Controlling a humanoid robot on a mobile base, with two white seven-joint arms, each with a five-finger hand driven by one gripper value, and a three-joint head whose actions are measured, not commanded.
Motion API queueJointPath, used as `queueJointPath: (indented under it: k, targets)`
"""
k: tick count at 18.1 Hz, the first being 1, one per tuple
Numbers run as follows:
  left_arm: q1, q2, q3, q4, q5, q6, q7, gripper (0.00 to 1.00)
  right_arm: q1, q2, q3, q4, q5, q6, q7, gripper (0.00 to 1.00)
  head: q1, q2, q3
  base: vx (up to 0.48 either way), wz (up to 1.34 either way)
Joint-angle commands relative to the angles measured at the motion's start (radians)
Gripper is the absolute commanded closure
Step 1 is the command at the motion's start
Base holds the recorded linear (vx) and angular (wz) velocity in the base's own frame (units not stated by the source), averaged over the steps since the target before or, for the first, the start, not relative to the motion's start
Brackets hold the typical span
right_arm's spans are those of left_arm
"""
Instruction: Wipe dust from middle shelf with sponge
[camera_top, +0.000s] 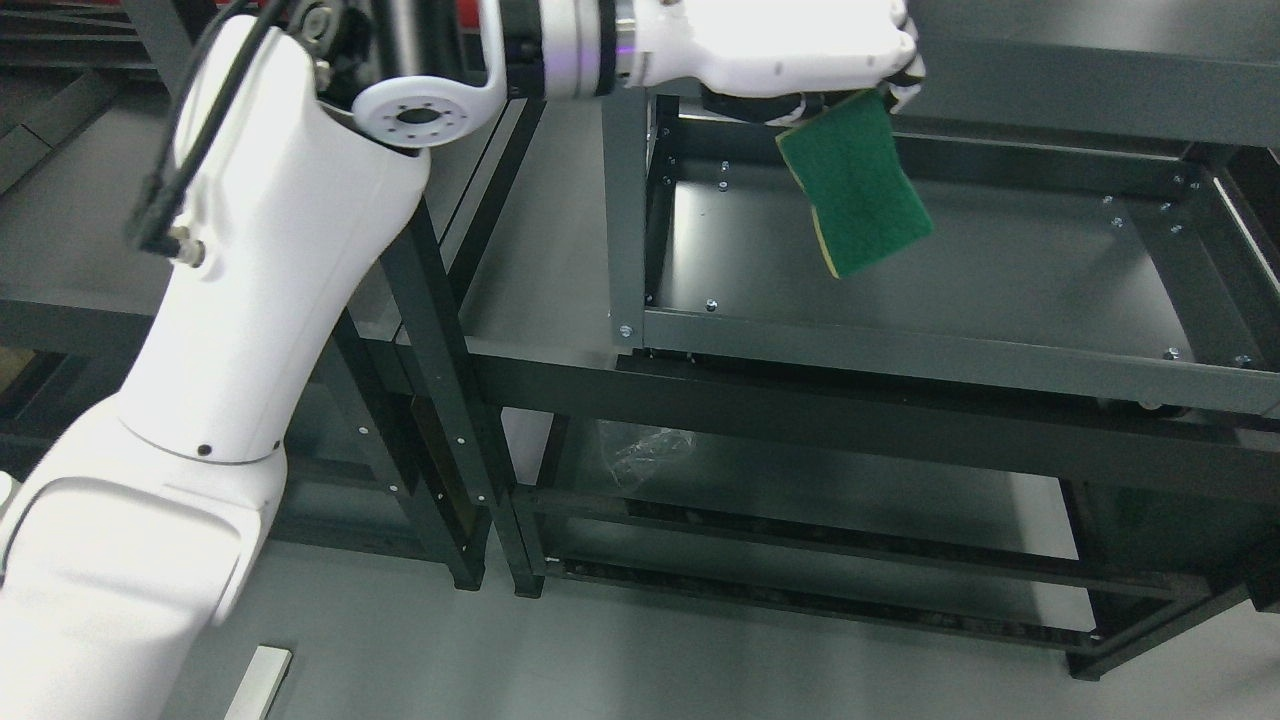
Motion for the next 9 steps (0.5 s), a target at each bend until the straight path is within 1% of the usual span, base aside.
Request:
queueJointPath:
  k: [1,4,5,6,7,8,9]
  targets:
    - [0.063,0.239,0.306,-0.073,0.139,-0.001,-0.015,1.00,0.000,-0.017,0.000,-0.017,0.000,0.000,0.000,0.00,0.0000,0.000,0.000,0.000,0.00]
    - [0.060,0.222,0.289,-0.073,0.150,-0.001,-0.016,1.00,0.000,-0.017,0.001,-0.017,-0.001,0.000,0.000,0.00,0.0000,0.000,0.000,0.000,0.00]
    - [0.059,0.190,0.262,-0.073,0.144,-0.001,-0.016,1.00,0.000,-0.017,0.000,-0.017,0.000,0.000,0.000,0.00,0.0000,0.000,0.000,0.000,0.00]
    - [0.053,0.131,0.213,-0.066,0.133,-0.001,-0.015,1.00,0.000,-0.017,0.000,-0.017,0.000,0.000,0.000,0.00,0.0000,0.000,0.000,0.000,0.00]
    - [0.048,0.053,0.181,-0.056,0.095,-0.001,-0.013,1.00,0.000,-0.017,0.000,-0.017,0.000,0.000,0.000,0.00,0.0000,0.000,0.000,0.000,0.00]
    - [0.046,-0.051,0.167,-0.033,0.023,-0.001,-0.010,1.00,0.000,-0.017,0.000,-0.017,0.000,0.000,0.000,0.00,0.0000,0.000,0.000,0.000,0.00]
    - [0.046,-0.101,0.165,-0.001,-0.046,-0.001,-0.010,1.00,0.000,-0.017,0.000,-0.017,0.000,0.000,0.000,0.00,0.0000,0.000,0.000,0.000,0.00]
